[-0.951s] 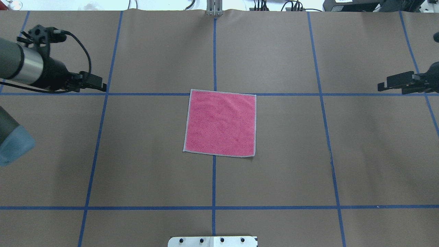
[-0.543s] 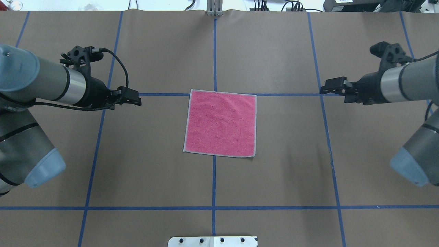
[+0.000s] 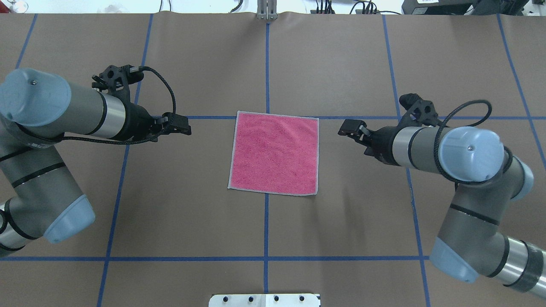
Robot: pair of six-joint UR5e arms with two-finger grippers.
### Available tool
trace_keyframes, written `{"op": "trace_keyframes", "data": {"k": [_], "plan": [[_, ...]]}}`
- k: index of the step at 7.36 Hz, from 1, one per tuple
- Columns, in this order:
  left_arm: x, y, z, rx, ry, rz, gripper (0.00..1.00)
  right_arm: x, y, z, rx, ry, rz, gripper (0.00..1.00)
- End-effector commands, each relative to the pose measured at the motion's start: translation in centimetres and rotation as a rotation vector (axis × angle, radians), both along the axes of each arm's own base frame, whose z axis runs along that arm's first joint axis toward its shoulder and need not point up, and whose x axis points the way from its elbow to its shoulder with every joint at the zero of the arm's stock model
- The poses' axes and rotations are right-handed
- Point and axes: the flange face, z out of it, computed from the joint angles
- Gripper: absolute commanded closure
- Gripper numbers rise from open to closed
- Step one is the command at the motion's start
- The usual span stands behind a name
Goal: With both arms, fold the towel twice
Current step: 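Move both grippers toward the near corners of the pink towel, then lower the right gripper onto the near corner while the left gripper approaches its corner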
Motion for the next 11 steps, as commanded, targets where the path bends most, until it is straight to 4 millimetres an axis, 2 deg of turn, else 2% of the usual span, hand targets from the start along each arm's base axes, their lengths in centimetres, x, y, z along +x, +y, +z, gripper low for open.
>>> {"op": "trace_keyframes", "data": {"k": [1, 2, 3, 5, 6, 7, 9, 10, 11], "plan": [[0.9, 0.2, 0.4, -0.032, -0.002, -0.025, 0.0, -5.0, 4.1, -0.7, -0.118, -0.077, 0.071, 0.01], [1.3, 0.5, 0.5, -0.086, 0.013, -0.041, 0.0, -6.7, 5.6, -0.3, -0.112, -0.051, 0.084, 0.01], [2.2, 1.4, 0.3, -0.134, 0.042, -0.049, 0.0, -7.8, 5.7, -1.3, -0.165, -0.066, 0.124, 0.01], [5.0, 3.3, 0.3, -0.162, 0.082, -0.115, 0.0, -11.5, 6.0, -3.3, -0.219, -0.005, 0.185, 0.0], [5.2, 3.5, 0.2, -0.166, 0.084, -0.114, 0.0, -12.4, 7.3, -2.8, -0.216, 0.015, 0.17, 0.0], [5.2, 3.6, 0.3, -0.166, 0.082, -0.112, 0.0, -13.8, 8.0, -1.3, -0.193, 0.052, 0.195, 0.0], [5.4, 3.7, 0.5, -0.168, 0.079, -0.108, 0.0, -14.9, 7.9, 0.1, -0.188, 0.086, 0.21, 0.01], [5.4, 3.8, 0.6, -0.168, 0.078, -0.108, 0.0, -14.9, 8.0, 0.1, -0.189, 0.085, 0.209, 0.09], [5.4, 3.8, 0.7, -0.169, 0.076, -0.108, 0.0, -14.8, 8.0, -0.3, -0.189, 0.075, 0.209, 0.23]]}}
